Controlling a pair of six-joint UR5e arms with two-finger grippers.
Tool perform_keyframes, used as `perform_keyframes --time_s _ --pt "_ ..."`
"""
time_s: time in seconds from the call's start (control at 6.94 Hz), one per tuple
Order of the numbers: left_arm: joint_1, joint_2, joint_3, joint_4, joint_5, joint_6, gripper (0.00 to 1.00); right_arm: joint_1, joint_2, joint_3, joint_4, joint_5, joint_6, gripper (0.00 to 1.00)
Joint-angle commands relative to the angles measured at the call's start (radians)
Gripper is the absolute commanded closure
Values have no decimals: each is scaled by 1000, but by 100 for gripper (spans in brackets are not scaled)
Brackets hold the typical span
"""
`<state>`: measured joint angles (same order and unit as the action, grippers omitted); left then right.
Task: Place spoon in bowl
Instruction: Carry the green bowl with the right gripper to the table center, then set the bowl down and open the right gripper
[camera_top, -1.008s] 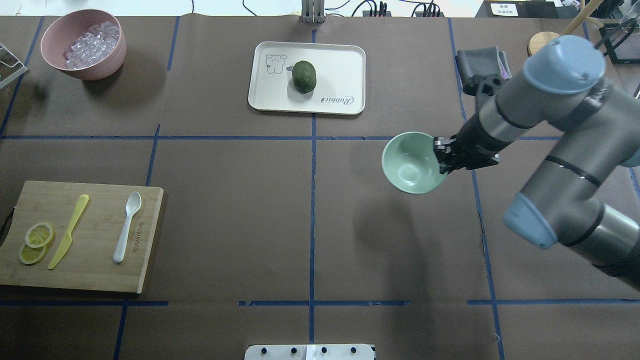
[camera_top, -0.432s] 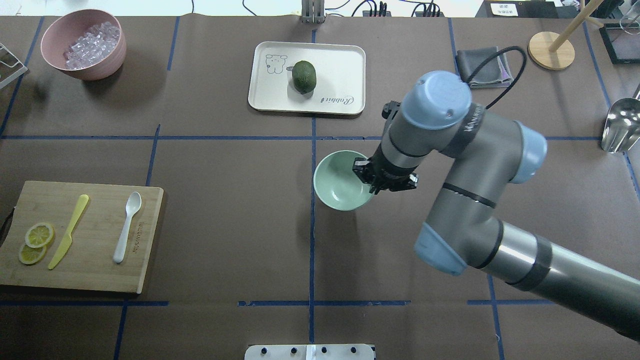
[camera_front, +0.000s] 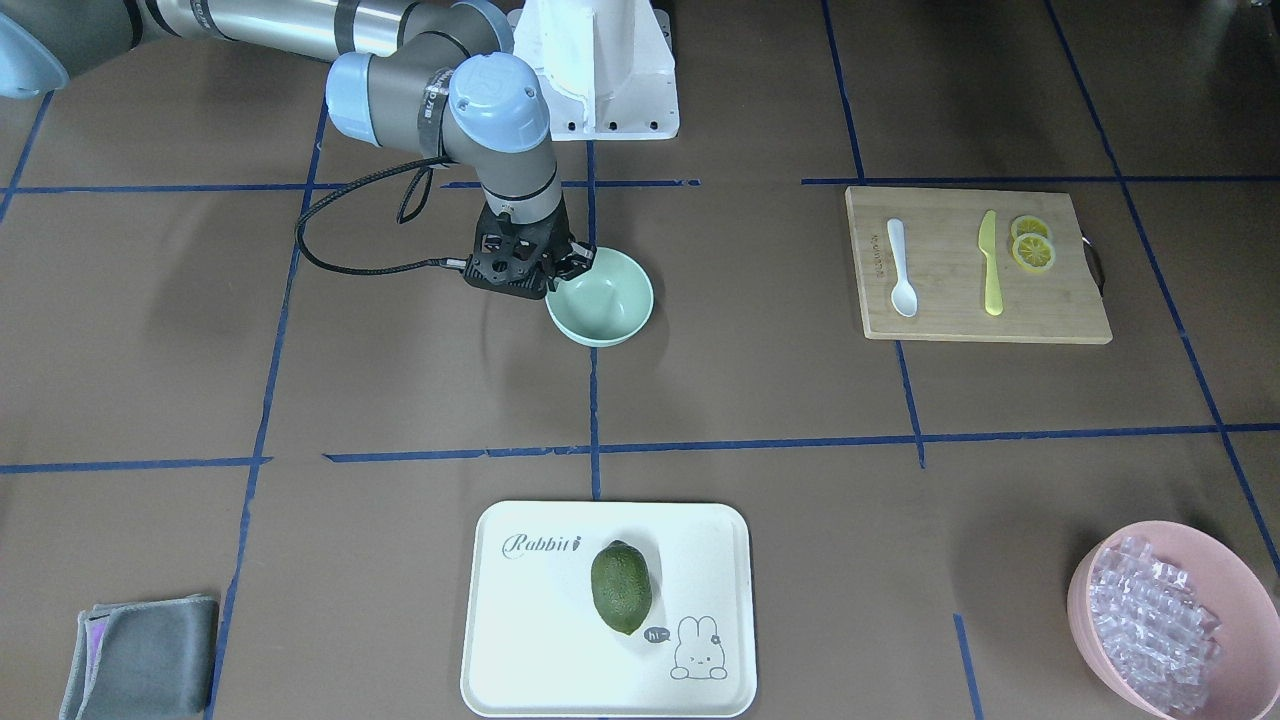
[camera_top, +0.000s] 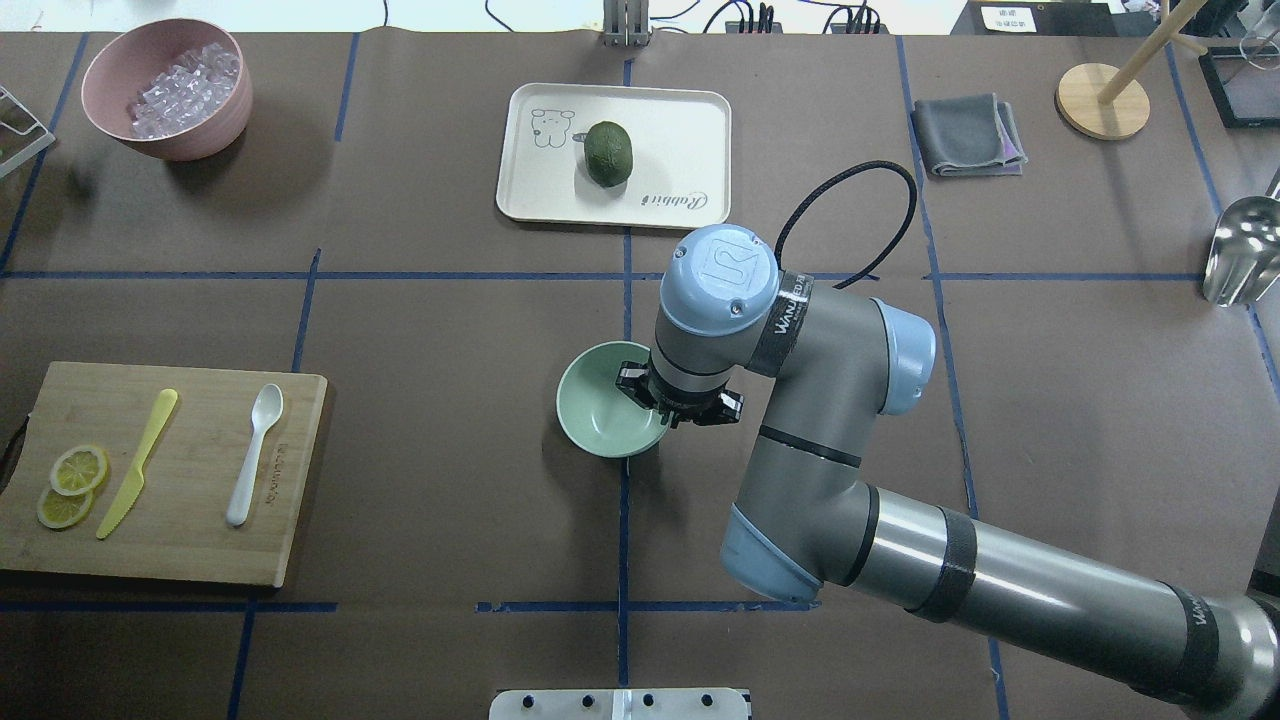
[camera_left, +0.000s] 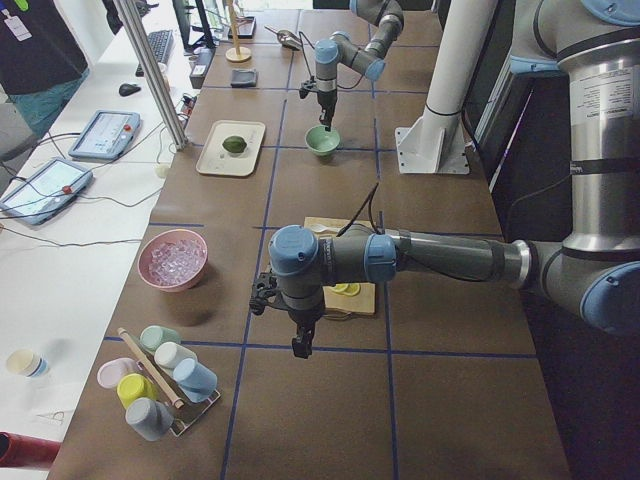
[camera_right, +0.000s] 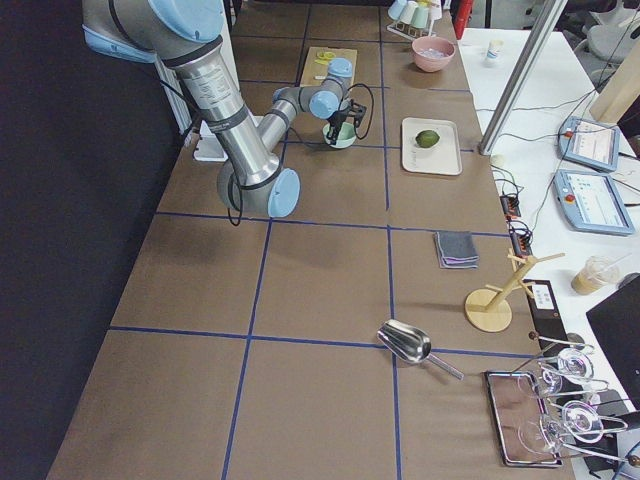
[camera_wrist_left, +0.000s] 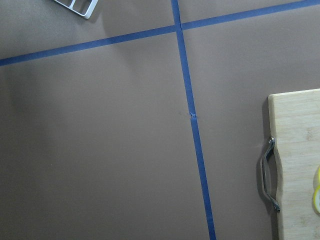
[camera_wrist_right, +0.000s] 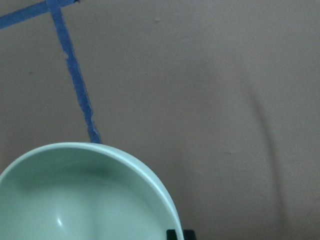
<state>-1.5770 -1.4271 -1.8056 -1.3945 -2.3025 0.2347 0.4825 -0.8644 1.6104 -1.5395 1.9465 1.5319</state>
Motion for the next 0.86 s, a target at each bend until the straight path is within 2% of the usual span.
perform_keyframes --time_s 0.0,0.14,0.43,0.58,0.72 --pt "0 1 0 0 0 0 0 -1 -2 8 32 -20 2 0" --pt "0 -1 -1 -4 0 0 0 40 -2 25 25 -6 -7 0" --pt "0 -3 -1 -11 2 -2 0 176 -48 98 -22 116 -95 0" --pt "2 -9 -4 -12 0 -8 0 232 -112 174 -86 135 -233 0" --pt "3 -25 -4 -33 -2 -8 0 328 -163 210 -152 181 -419 0"
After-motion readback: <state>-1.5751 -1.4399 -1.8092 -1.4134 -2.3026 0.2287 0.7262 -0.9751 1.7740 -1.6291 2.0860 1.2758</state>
